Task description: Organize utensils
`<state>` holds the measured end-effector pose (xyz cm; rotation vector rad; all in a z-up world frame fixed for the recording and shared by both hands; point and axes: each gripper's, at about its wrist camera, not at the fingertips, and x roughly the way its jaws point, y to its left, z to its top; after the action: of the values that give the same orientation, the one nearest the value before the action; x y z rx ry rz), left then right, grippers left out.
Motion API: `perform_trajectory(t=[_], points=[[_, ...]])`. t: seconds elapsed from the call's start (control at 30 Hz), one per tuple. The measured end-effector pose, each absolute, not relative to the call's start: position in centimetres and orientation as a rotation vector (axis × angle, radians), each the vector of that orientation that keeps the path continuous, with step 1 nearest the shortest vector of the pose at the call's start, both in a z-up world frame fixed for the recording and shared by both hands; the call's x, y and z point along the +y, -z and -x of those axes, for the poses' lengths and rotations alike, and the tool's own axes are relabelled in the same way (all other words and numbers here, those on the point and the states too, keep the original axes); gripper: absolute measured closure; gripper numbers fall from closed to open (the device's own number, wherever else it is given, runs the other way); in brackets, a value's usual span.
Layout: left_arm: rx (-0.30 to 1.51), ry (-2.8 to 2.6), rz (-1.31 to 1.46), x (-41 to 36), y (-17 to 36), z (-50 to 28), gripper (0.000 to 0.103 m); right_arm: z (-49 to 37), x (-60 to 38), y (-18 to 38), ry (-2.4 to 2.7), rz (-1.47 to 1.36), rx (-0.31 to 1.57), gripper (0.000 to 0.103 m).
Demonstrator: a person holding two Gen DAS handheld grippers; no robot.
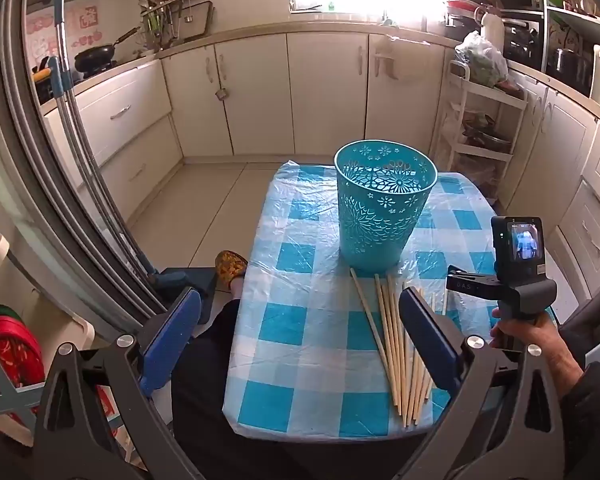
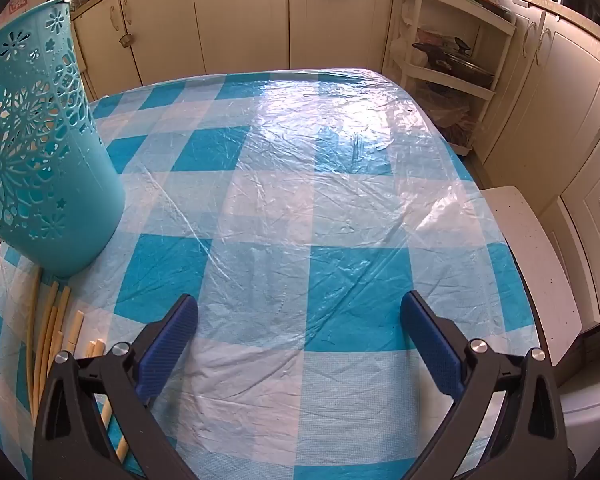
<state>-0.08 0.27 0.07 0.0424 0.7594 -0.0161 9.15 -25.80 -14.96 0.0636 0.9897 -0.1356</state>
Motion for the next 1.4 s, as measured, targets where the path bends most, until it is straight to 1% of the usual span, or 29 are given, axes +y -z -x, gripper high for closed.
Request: perform_trajectory(t=[0.3, 0.4, 0.5, 0.8, 1.0, 1.17, 1.4], points=[[0.727, 0.020, -0.059, 0.1, -1.7, 2.1, 0.007, -9.2, -25.8, 14.9, 0.115, -0.061, 1.006, 0.006], [0.715, 0.021, -0.063, 0.0, -1.8, 2.8, 0.007, -8.4, -25.9, 14.4, 0.115, -0.103, 1.006, 0.006], [0.694, 0.020, -0.066, 0.1, -2.4, 3.8, 0.007, -4.9, -24.9, 11.2, 0.109, -0.120, 0.901, 0.006], [0.621, 0.043, -0.043, 1.1, -5.0, 8.0, 0.007, 5.4, -20.3, -1.9, 0.025, -0.110, 0.627, 0.006], [0.575, 0.043, -0.012, 2.4, -6.7, 10.7, 0.007, 11.9, -18.8, -8.3, 0.004, -0.147, 0.475, 0.006], [0.541, 0.032, -0.008, 2.8, -7.5, 12.4, 0.007, 16.9, -17.7, -10.9, -0.062, -0.224, 0.443, 0.006], [0.486, 0.019, -0.010, 3.5, -8.9, 15.0, 0.007, 22.3, -15.8, -11.5, -0.023, -0.213, 0.362, 0.006]])
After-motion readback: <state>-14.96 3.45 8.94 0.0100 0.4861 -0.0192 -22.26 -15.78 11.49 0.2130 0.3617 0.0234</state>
